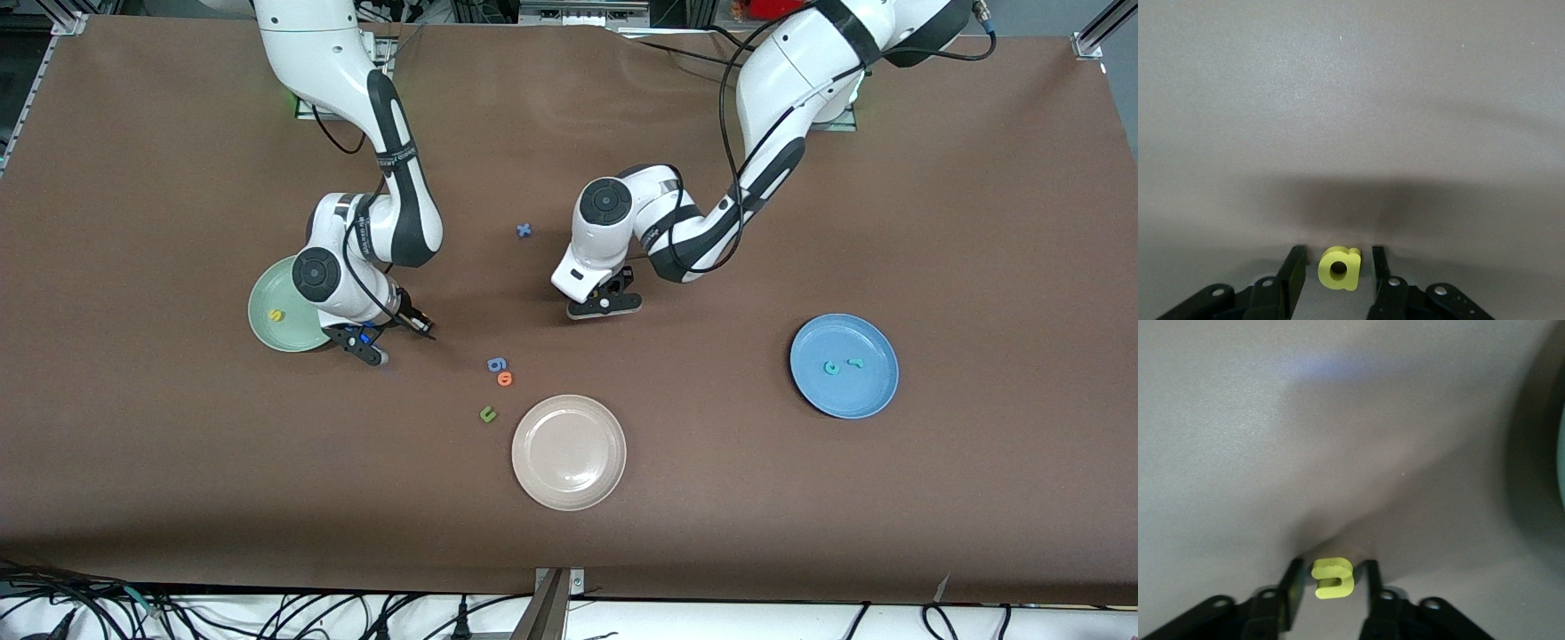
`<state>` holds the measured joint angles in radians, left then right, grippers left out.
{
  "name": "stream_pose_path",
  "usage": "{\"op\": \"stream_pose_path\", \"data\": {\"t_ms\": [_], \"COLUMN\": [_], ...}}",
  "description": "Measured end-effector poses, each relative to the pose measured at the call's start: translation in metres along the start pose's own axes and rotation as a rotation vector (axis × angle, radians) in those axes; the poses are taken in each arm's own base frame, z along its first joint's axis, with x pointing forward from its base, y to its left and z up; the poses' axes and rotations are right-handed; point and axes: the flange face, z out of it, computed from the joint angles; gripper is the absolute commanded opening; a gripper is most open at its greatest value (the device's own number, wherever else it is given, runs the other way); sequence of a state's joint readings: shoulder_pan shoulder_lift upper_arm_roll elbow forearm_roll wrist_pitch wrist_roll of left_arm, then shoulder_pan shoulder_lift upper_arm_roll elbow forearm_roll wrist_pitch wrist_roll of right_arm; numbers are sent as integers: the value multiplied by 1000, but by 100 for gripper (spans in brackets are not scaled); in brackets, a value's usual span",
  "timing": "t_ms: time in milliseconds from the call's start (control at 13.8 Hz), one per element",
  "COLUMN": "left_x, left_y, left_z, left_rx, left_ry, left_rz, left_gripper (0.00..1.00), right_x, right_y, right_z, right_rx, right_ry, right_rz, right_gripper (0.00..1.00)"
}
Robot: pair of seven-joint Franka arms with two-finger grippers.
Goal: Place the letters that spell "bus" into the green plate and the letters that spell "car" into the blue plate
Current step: 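Reach the right gripper to the yellow u while the left gripper reaches the yellow a, then place the yellow u on the green plate while the left gripper places the a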
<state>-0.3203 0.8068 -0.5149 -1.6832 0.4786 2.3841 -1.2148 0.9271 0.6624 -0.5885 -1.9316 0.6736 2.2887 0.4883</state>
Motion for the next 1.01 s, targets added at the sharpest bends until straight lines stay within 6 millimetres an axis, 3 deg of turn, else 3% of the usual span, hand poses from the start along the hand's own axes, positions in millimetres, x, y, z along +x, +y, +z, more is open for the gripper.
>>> {"op": "stream_pose_path", "data": {"t_ms": [145, 362, 506, 651, 796, 1012], "left_x": [0, -1, -1, -2, 2, 37], "left_y": [0, 0, 1, 2, 0, -20], "left_z": [0, 0, 0, 0, -1, -17], "left_rx": [0, 0, -1, -1, 11, 91], "left_ry": [0, 0, 1, 1, 0, -12], "left_rz": [0, 1, 2, 3, -3, -23], "left_gripper": [30, 22, 19, 16, 15, 15], "right_x": [0, 3, 18, 40, 59, 82], "right_y": [0, 1, 13, 39, 78, 134], "right_z": [-1, -3, -21, -56, -89, -113], "right_rx": [1, 3, -1, -10, -9, 7], "right_ry": [-1, 4, -8, -72, -157, -222], "right_rz": [0, 4, 22, -3, -58, -162], "right_gripper": [0, 0, 0, 0, 0, 0]}}
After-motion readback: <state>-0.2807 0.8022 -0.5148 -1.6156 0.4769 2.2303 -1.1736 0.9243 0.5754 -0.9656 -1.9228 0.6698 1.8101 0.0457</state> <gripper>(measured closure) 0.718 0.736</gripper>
